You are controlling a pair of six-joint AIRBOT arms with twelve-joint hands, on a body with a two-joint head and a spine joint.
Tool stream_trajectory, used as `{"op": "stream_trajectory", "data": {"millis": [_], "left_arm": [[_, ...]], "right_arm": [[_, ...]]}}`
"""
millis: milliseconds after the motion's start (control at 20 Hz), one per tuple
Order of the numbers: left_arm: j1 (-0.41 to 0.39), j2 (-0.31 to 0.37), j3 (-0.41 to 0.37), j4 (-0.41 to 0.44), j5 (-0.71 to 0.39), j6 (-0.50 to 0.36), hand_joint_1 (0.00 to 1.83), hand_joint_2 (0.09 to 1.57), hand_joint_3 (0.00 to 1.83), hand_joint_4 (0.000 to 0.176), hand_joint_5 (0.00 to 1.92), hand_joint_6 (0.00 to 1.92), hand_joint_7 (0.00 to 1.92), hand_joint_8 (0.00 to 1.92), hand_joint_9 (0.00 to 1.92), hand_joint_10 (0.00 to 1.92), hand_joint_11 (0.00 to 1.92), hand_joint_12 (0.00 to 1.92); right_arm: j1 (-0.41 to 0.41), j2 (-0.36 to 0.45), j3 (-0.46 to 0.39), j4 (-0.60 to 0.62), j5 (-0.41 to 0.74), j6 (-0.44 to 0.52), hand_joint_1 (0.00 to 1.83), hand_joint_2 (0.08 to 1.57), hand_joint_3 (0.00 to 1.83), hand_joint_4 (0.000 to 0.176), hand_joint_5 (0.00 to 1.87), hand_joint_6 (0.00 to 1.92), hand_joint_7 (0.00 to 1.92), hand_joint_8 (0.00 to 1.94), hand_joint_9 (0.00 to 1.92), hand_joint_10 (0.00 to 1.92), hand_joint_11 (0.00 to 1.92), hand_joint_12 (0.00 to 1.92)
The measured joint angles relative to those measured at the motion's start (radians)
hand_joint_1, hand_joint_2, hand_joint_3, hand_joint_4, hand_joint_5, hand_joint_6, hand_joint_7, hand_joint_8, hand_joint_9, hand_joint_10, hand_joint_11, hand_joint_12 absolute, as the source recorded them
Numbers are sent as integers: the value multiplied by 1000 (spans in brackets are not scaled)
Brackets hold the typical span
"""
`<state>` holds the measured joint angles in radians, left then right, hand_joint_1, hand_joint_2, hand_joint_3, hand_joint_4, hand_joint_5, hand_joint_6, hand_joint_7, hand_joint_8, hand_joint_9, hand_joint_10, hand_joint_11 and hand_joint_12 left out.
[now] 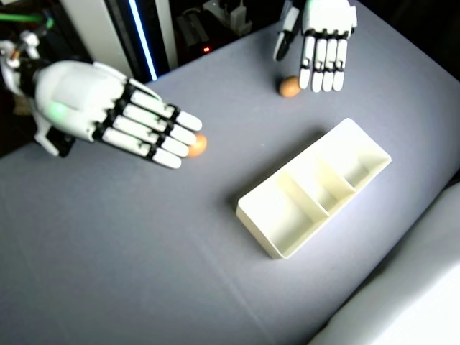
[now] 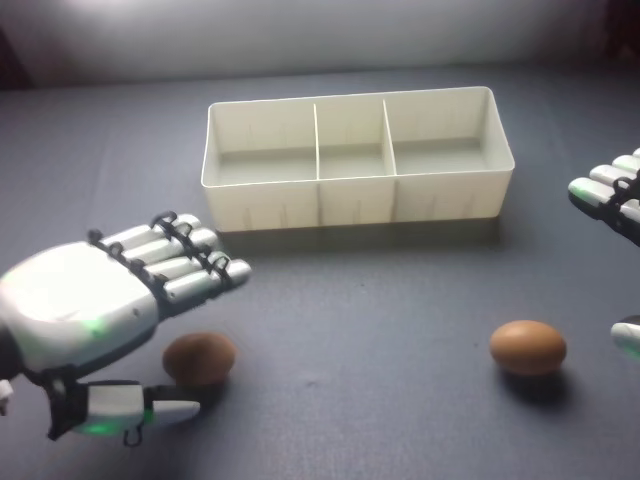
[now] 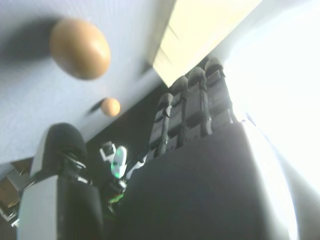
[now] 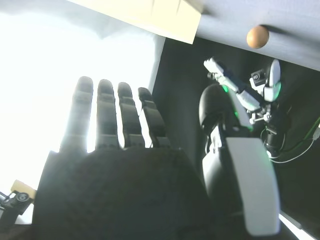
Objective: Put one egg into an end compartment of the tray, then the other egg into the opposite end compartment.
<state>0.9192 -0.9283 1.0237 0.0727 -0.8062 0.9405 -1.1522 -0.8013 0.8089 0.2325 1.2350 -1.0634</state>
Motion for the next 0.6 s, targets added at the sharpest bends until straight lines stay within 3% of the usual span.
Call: {"op": "stream_trajectory", "data": {"millis": [200, 250, 300, 350, 400, 450, 550, 600], "left_arm": [[-19, -50, 35, 13, 77, -2, 578, 1188, 7, 0, 251, 68, 351, 69, 192, 80, 0, 0], [-24, -59, 39, 10, 91, -2, 624, 1203, 0, 0, 301, 75, 422, 43, 229, 180, 0, 0], [-29, -71, 50, 14, 102, 0, 683, 1222, 4, 0, 363, 93, 542, 72, 249, 480, 0, 443], [-30, -74, 53, 13, 96, 0, 725, 1249, 6, 0, 438, 147, 645, 176, 248, 905, 0, 1154], [-36, -78, 61, 13, 92, 0, 1069, 1275, 0, 0, 558, 1168, 789, 1149, 505, 1200, 0, 1720], [-46, -80, 63, 7, 90, 8, 1160, 1256, 0, 0, 618, 1327, 854, 1321, 676, 1268, 18, 1881], [-57, -82, 57, 9, 89, 42, 1190, 1239, 0, 0, 647, 1332, 883, 1345, 740, 1286, 20, 1919], [-63, -68, 32, -6, 88, 70, 1209, 1228, 0, 0, 668, 1283, 902, 1348, 777, 1405, 120, 1921]], "right_arm": [[0, -1, 0, 8, 8, 12, 310, 1381, 23, 0, 0, 0, 0, 0, 0, 0, 0, 0], [0, -1, 0, 8, 11, 13, 293, 1383, 22, 0, 0, 0, 0, 0, 0, 0, 0, 0], [-7, -1, 0, 7, 19, 16, 268, 1385, 21, 0, 0, 0, 0, 0, 0, 0, 0, 0], [-8, -1, 0, 8, 20, 18, 263, 1385, 20, 0, 0, 0, 0, 0, 0, 0, 0, 0], [-8, -1, 0, 9, 18, 20, 280, 1382, 16, 0, 0, 0, 0, 0, 0, 0, 0, 0], [-8, -1, 0, 7, 24, 20, 316, 1381, 14, 0, 0, 0, 0, 0, 0, 0, 0, 0], [-8, -1, 0, 8, 25, 28, 330, 1383, 14, 0, 0, 0, 0, 0, 0, 0, 0, 0], [-11, -1, 0, 8, 29, 31, 327, 1385, 14, 0, 0, 0, 0, 0, 0, 0, 0, 0]]}}
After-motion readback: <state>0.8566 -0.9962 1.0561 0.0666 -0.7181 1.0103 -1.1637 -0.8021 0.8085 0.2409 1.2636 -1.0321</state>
